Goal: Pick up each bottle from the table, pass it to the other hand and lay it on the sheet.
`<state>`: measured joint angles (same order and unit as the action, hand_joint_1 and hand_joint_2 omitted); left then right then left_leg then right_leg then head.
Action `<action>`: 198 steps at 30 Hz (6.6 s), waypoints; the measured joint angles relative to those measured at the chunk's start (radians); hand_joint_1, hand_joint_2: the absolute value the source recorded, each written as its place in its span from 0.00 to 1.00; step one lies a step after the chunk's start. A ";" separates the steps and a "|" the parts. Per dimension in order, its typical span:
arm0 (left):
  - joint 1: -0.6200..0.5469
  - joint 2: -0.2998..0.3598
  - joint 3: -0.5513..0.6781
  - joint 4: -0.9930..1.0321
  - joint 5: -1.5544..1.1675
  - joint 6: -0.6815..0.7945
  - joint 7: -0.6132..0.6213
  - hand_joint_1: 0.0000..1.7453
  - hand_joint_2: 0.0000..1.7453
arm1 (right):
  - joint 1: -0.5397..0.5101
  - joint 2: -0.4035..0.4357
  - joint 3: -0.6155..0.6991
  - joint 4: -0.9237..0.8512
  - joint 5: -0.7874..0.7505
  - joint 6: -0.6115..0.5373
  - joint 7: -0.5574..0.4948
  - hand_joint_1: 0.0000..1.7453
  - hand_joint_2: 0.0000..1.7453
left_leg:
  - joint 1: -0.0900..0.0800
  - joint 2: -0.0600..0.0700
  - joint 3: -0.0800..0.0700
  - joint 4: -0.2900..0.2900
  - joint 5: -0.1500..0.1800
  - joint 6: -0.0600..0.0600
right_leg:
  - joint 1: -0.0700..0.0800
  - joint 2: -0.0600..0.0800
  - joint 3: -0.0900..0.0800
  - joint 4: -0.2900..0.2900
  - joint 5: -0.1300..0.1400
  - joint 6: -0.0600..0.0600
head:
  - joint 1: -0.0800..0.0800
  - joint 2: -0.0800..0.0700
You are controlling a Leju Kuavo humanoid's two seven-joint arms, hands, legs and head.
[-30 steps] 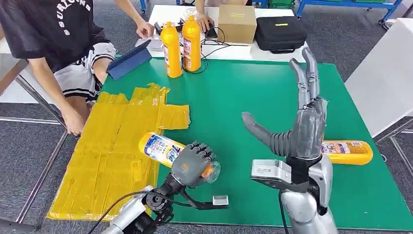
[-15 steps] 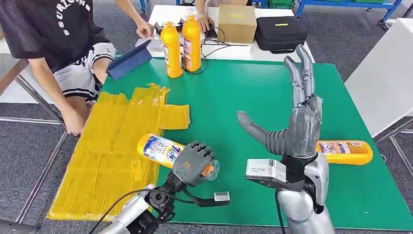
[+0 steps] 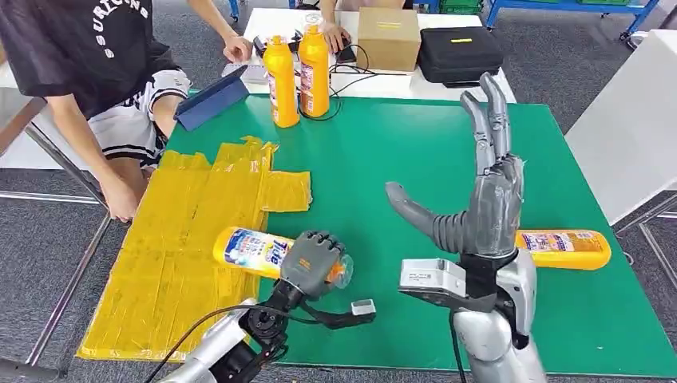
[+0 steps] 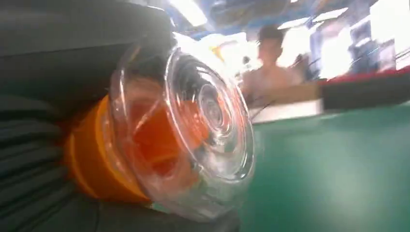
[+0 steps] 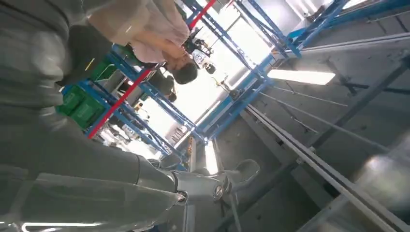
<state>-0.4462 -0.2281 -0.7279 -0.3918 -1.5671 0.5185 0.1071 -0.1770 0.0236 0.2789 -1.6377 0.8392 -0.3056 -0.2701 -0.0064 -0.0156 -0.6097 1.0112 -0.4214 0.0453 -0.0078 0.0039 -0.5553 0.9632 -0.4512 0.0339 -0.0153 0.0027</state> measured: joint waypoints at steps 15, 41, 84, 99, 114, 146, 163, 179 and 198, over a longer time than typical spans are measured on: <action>-0.048 -0.001 0.017 0.052 -0.001 -0.272 0.087 0.87 1.00 | 0.002 0.031 0.010 0.026 0.033 0.020 0.006 0.00 1.00 | 0.000 0.000 0.000 0.000 0.000 0.000 | 0.000 0.000 0.000 0.000 0.000 0.000 | 0.000 0.000; -0.048 0.000 0.239 0.057 0.082 -0.126 0.027 0.00 1.00 | 0.002 0.052 0.017 0.037 0.036 0.039 0.015 0.00 1.00 | 0.000 0.000 0.000 0.000 0.000 0.000 | 0.000 0.000 0.000 0.000 0.000 0.000 | 0.000 0.000; 0.294 0.057 0.602 -0.931 1.287 -0.501 -0.518 0.00 1.00 | 0.085 -0.418 -0.385 0.283 0.304 0.270 0.059 0.00 1.00 | -0.002 -0.004 -0.002 0.000 0.000 0.001 | -0.002 -0.003 0.000 0.000 0.000 0.001 | 0.000 0.000; 0.294 0.072 0.606 -0.938 1.309 -0.492 -0.523 0.00 1.00 | -0.051 -0.542 -0.470 0.758 0.262 0.360 0.035 0.00 1.00 | -0.002 -0.004 -0.002 0.000 0.001 0.002 | -0.002 -0.003 0.000 0.000 0.000 0.001 | 0.000 0.000; 0.286 0.075 0.592 -0.938 1.326 -0.482 -0.511 0.00 1.00 | -0.060 -0.596 -0.473 0.910 0.193 0.459 0.005 0.00 1.00 | -0.002 -0.004 -0.002 0.000 0.001 0.002 | -0.002 -0.004 -0.001 0.000 0.000 0.001 | 0.000 0.000; 0.279 0.077 0.531 -0.925 1.291 -0.381 -0.482 0.00 1.00 | -0.163 -0.571 -0.361 1.119 0.197 0.432 0.006 0.00 1.00 | -0.002 -0.005 -0.004 0.000 0.001 0.003 | -0.001 -0.004 -0.001 0.000 0.000 0.001 | 0.000 0.000; 0.279 0.076 0.509 -0.928 1.275 -0.384 -0.460 0.00 1.00 | -0.184 -0.519 -0.303 1.160 0.194 0.461 0.003 0.95 1.00 | -0.002 -0.004 -0.003 0.000 0.001 0.003 | -0.001 -0.004 -0.001 0.000 0.000 0.001 | 0.000 0.000; 0.282 0.082 0.497 -0.928 1.277 -0.375 -0.455 0.00 1.00 | -0.215 -0.548 -0.248 1.165 0.177 0.554 0.036 0.96 1.00 | -0.002 -0.005 -0.001 0.001 0.001 0.003 | -0.001 -0.004 0.001 0.000 0.000 0.001 | 0.000 0.000; 0.262 0.082 0.493 -0.918 1.289 -0.380 -0.449 0.00 1.00 | -0.237 -0.564 -0.205 1.185 0.177 0.567 0.034 1.00 1.00 | -0.002 -0.004 0.000 0.001 0.001 0.003 | -0.001 -0.004 0.001 -0.001 0.000 0.001 | 0.000 0.000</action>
<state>-0.1843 -0.1465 -0.2350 -1.3100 -0.2785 0.1389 -0.3422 -0.4142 -0.5402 0.0740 -0.4528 1.0159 0.2617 -0.2365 -0.0079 -0.0200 -0.6101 1.0117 -0.4202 0.0480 -0.0090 0.0002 -0.5539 0.9627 -0.4509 0.0347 -0.0153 0.0027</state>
